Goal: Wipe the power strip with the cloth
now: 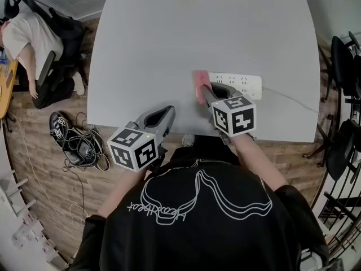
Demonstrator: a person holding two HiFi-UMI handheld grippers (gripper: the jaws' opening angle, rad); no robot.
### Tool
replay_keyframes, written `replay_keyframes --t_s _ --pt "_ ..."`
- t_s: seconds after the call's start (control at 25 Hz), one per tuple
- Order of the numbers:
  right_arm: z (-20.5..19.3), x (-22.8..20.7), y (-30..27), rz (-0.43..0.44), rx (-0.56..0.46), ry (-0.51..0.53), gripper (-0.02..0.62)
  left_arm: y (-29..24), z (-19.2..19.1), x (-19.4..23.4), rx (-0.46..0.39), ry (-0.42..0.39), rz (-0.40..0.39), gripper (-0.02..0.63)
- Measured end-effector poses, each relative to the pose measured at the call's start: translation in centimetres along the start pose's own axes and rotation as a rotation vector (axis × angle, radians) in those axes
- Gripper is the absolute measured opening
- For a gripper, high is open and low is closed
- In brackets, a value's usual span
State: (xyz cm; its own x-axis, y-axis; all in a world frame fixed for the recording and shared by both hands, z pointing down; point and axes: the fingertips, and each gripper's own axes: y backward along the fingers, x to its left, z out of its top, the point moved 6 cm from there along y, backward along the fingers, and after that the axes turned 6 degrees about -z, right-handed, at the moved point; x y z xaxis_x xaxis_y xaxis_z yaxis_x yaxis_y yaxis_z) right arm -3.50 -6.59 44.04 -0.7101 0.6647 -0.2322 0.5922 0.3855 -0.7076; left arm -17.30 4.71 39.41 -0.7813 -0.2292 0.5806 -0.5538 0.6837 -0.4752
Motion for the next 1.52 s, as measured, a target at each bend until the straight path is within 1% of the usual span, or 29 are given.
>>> replay_keyframes --t_s 0.28,0.64,1.52 --pt "-0.3 -0.8 0.3 -0.016 -0.001 -0.019 0.044 -0.5 0.1 -0.2 0.011 -0.008 -0.015 0.014" --pt "-0.4 -1.7 0.7 -0.058 -0.006 -0.044 0.044 -0.8 0.5 -0.1 0.028 -0.023 -0.040 0.014" --pt "-2.8 -8.6 5.4 -0.196 -0.041 -0.158 0.046 -5.4 1.1 -3.6 0.105 -0.091 -0.144 0.014"
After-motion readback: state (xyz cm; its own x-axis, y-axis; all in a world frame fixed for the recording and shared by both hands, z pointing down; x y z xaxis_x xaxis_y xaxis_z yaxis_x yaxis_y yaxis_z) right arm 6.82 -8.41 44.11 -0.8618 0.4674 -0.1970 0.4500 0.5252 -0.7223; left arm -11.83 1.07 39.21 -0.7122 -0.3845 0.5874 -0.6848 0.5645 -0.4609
